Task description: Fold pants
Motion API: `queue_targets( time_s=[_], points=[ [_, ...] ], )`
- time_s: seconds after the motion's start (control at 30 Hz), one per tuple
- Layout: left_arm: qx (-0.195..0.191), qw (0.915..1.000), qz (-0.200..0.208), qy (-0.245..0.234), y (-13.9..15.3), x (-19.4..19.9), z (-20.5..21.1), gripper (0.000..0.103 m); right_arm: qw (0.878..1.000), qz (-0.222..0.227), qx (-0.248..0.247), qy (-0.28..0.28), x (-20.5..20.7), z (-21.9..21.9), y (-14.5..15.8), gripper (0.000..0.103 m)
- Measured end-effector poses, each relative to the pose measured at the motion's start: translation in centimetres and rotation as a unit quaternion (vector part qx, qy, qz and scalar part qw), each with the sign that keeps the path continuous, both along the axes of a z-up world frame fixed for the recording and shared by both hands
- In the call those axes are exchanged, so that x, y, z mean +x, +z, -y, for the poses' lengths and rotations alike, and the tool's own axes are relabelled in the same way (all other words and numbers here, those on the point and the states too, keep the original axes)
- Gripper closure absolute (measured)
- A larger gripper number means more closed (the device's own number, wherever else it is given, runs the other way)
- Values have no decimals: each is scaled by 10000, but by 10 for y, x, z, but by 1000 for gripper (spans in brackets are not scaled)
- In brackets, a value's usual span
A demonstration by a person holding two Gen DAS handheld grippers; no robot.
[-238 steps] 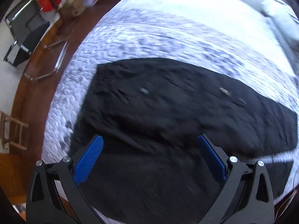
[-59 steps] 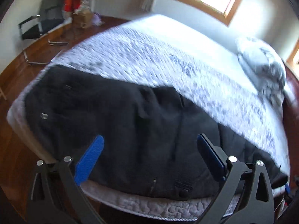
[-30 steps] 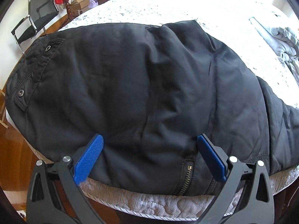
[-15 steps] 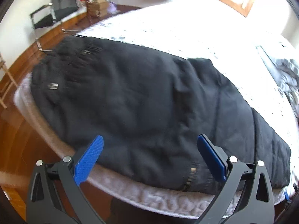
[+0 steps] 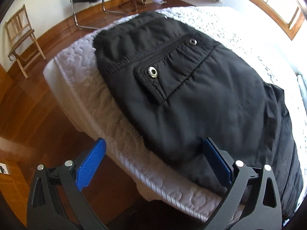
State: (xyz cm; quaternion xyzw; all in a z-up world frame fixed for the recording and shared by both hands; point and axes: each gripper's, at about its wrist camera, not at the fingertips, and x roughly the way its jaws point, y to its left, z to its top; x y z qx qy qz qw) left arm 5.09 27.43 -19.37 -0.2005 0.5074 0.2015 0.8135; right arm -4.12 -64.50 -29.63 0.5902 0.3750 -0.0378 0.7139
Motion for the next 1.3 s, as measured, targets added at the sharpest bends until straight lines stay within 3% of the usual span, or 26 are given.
queue_targets(
  time_s=[0.07,0.17,0.33,0.57,0.8,0.87,1.0,1.1,1.13,1.17,1.3],
  points=[
    [-131,9999,31,27,-7,7,-2,3,10000,-43,-47,59,12,0,2,68],
    [-234,9997,106,-60,-12,14,5,3,9997,33,-186,122,27,3,9,87],
    [-159,9993,-32,-335,-15,44,30,3,9980,309,-504,231,46,14,40,93],
    [-393,9972,28,-643,-23,87,70,2,9932,454,-1073,66,48,49,75,93],
    [-302,9924,177,-1183,-28,117,123,2,9924,-112,-1104,-533,8,93,45,93],
    [-176,9918,242,-1244,-28,117,129,2,9936,-143,-867,-706,-3,97,29,93],
    [-232,9911,339,-1268,-27,103,127,2,9925,-182,-967,-724,0,94,22,91],
    [-214,9903,284,-1342,-23,90,121,3,9921,-211,-1030,-692,1,94,25,80],
    [-167,9904,276,-1344,-20,85,117,3,9931,-201,-939,-671,0,94,26,67],
    [-108,9904,315,-1344,-14,78,115,3,9936,-185,-877,-687,-7,94,26,45],
    [-7,9897,633,-1286,16,51,101,3,9927,-79,-887,-814,-19,97,34,30]
  ],
)
